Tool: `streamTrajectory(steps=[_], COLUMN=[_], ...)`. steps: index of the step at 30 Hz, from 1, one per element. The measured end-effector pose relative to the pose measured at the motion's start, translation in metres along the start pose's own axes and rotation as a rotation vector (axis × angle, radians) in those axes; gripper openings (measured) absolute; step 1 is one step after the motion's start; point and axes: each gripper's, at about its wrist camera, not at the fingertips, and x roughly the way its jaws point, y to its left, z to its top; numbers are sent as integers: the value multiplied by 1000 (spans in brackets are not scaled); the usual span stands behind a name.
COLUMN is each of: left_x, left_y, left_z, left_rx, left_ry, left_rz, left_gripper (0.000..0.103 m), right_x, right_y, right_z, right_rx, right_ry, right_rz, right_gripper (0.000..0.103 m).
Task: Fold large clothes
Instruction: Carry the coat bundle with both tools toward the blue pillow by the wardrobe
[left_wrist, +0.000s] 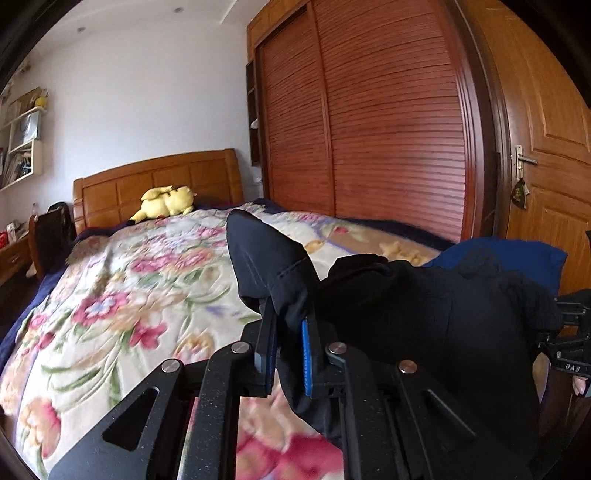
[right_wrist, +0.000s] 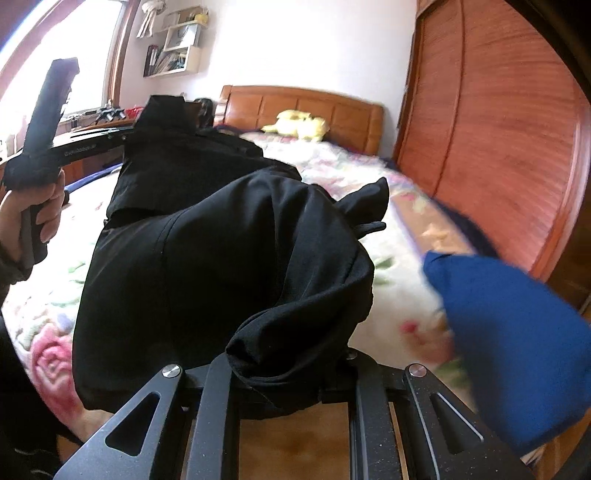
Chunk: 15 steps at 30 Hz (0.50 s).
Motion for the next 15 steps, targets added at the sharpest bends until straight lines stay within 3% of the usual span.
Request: streamTrajectory(steps=[10, 15], left_x=[59, 103], left_y=[-81, -143], left_z=[87, 124], left_rx=[28, 64], left_ry=[-52, -50], left_rz=[-102, -136], left_gripper=[12, 12], right_x=[-46, -67], right_y=[-80, -125], right_z=[22, 29], right_rx=[-51, -68], right_ry=[-39, -54], right_rz=[-174, -295], right_gripper=[15, 14])
